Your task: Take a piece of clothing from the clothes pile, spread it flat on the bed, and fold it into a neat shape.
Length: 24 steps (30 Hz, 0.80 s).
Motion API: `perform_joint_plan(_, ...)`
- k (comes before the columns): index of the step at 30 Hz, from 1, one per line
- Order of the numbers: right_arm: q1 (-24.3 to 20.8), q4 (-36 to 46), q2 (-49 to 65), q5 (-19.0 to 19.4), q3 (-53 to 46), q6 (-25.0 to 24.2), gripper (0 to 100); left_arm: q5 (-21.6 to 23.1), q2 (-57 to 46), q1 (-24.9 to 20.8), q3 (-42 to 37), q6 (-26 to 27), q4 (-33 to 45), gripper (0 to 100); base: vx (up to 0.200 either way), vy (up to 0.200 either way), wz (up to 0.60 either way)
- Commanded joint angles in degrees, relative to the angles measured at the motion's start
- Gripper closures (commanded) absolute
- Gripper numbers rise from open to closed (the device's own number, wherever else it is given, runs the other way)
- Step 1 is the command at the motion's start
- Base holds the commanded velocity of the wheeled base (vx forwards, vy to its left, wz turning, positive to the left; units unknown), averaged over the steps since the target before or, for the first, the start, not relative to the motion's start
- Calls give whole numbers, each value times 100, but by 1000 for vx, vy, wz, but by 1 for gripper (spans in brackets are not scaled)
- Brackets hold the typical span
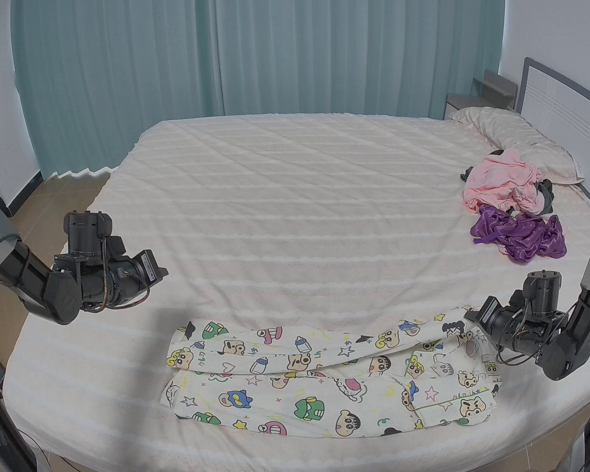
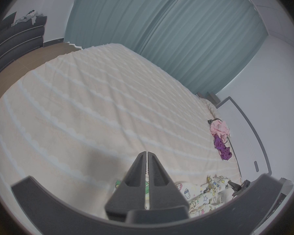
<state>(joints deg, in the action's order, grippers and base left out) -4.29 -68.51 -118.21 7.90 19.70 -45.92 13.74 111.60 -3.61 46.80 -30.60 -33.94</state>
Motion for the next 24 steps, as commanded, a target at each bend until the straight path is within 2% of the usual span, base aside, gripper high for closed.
perform_joint_plan(1, -37, -4, 9, 1, -1, -4, 100, 24, 186, 0, -154, -8, 89, 100, 0, 0, 0)
perform_joint_plan(5, -46, -31, 0, 1, -107, -4, 100, 41, 177, 27, -373, 36, 247, 100, 0, 0, 0)
perform_joint_plan(6, -46, -31, -9, 1, -107, -4, 100, 68, 169, 36, -417, 54, 256, 0, 0, 0, 0)
perform_joint_plan(11, -63, -31, -44, 1, -151, -13, 100, 454, 107, 62, -734, 274, 274, 0, 0, 0, 0)
perform_joint_plan(12, -63, -40, -70, 1, -186, -4, 100, 533, 116, 62, -874, 573, 326, 0, 0, 0, 0)
perform_joint_plan(15, -72, -40, -79, 10, -195, -13, 100, 586, 125, 97, -874, 880, 617, 0, 0, 0, 0)
perform_joint_plan(21, -72, -40, -123, 10, -203, -13, 100, 1061, 142, 62, -874, 1012, 827, 0, 0, 0, 0)
perform_joint_plan(24, -81, -40, -123, 10, -203, -13, 100, 1087, 213, -8, -901, 1276, 827, 0, 0, 0, 0)
